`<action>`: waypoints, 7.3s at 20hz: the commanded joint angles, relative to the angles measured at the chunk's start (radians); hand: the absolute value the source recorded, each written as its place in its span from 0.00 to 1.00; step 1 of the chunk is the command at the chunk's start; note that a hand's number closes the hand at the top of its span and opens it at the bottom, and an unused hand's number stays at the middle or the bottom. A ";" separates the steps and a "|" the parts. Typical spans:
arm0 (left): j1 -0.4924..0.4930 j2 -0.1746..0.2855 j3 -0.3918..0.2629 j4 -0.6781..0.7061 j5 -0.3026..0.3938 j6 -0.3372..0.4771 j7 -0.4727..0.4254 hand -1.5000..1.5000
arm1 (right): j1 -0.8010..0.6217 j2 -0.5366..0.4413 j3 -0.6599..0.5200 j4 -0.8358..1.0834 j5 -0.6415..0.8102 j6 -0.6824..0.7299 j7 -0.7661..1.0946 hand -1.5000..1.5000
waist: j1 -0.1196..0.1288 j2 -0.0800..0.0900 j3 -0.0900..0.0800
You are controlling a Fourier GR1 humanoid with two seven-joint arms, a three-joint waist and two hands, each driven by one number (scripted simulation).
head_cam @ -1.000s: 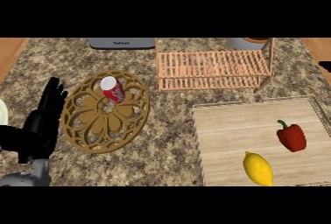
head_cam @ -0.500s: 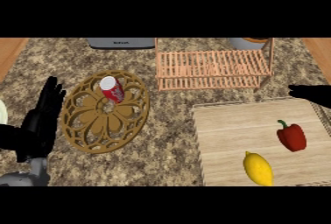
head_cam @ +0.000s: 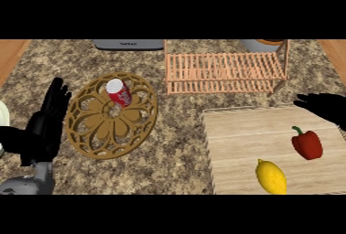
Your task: Pick the bell pepper from the tray and place it in the tiered shelf
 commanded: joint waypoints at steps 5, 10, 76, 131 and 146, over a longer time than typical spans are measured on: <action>0.000 0.013 0.080 0.028 0.031 -0.081 -0.008 0.50 | 0.107 0.041 -0.047 0.062 0.138 -0.080 -0.132 0.00 | -0.012 -0.002 0.000; 0.019 -0.064 0.033 0.006 -0.050 -0.041 -0.033 0.50 | -0.009 0.107 -0.042 0.271 0.227 -0.091 -0.249 0.00 | -0.001 0.000 0.000; 0.027 -0.145 0.094 -0.055 -0.140 -0.116 0.047 0.50 | -0.319 0.948 0.391 -0.318 0.579 -0.389 1.317 1.00 | -0.003 -0.005 -0.002; 0.039 -0.155 0.164 -0.105 -0.141 -0.178 0.088 0.50 | -0.725 0.869 -0.371 0.642 0.104 -1.002 0.420 0.00 | -0.003 -0.005 0.000; 0.065 -0.190 0.149 -0.101 -0.163 -0.163 0.048 0.50 | -0.348 0.626 -0.549 0.066 -0.070 -0.760 0.706 0.00 | -0.024 -0.008 0.000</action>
